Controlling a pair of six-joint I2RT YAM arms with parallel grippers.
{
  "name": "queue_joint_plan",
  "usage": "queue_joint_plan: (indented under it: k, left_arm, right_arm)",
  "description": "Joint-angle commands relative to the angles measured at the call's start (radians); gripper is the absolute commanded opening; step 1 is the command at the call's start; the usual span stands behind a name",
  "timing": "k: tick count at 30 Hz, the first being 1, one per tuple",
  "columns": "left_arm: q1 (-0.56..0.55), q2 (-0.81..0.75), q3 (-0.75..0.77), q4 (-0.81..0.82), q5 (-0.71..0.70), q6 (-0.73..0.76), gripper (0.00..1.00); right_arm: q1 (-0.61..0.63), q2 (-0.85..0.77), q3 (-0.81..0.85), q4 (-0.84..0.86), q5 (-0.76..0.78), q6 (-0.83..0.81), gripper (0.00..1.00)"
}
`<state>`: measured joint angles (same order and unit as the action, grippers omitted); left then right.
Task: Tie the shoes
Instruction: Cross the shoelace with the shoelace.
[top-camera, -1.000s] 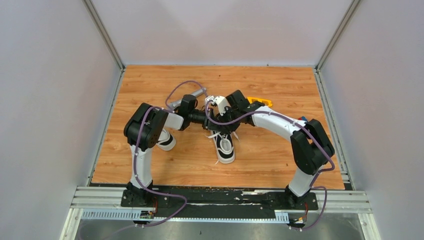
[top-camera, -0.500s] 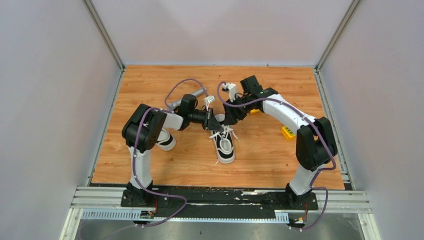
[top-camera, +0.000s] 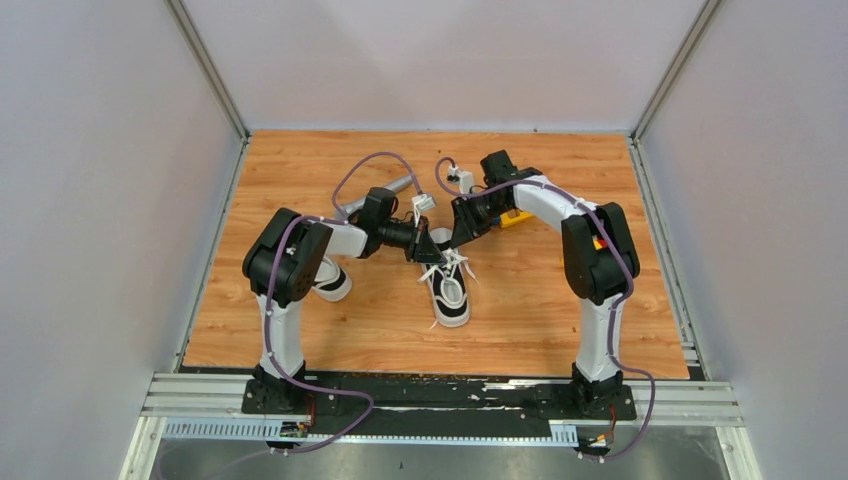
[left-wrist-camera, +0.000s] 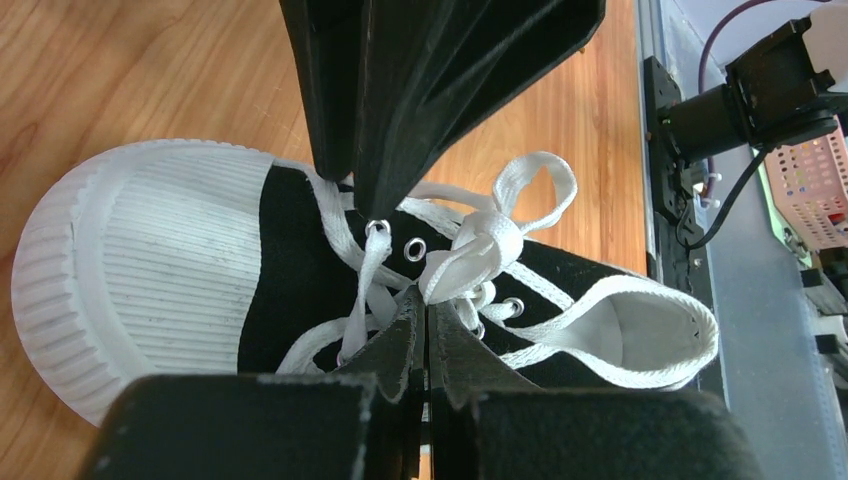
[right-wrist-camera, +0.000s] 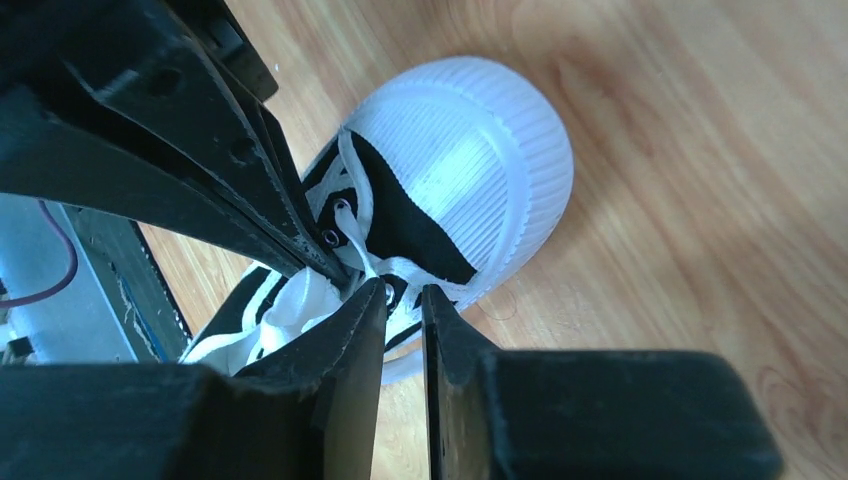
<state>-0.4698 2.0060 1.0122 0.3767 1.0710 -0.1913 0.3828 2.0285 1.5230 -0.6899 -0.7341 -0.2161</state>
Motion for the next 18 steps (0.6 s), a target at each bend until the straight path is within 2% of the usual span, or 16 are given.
queue_joint_plan:
  k: [1,8,18]
  left_arm:
    - [-0.003,-0.036,0.029,-0.033,-0.003,0.074,0.0]
    - [-0.003,-0.031,0.033,-0.004,-0.006,0.038,0.0]
    - [-0.002,-0.025,0.033,0.012,-0.008,0.014,0.0]
  right_arm:
    - [0.005,-0.007,-0.005,-0.01,-0.075,-0.078,0.2]
    - [0.007,-0.044,-0.054,-0.078,-0.173,-0.213,0.2]
    - [0.017,-0.07,-0.062,-0.104,-0.224,-0.237,0.22]
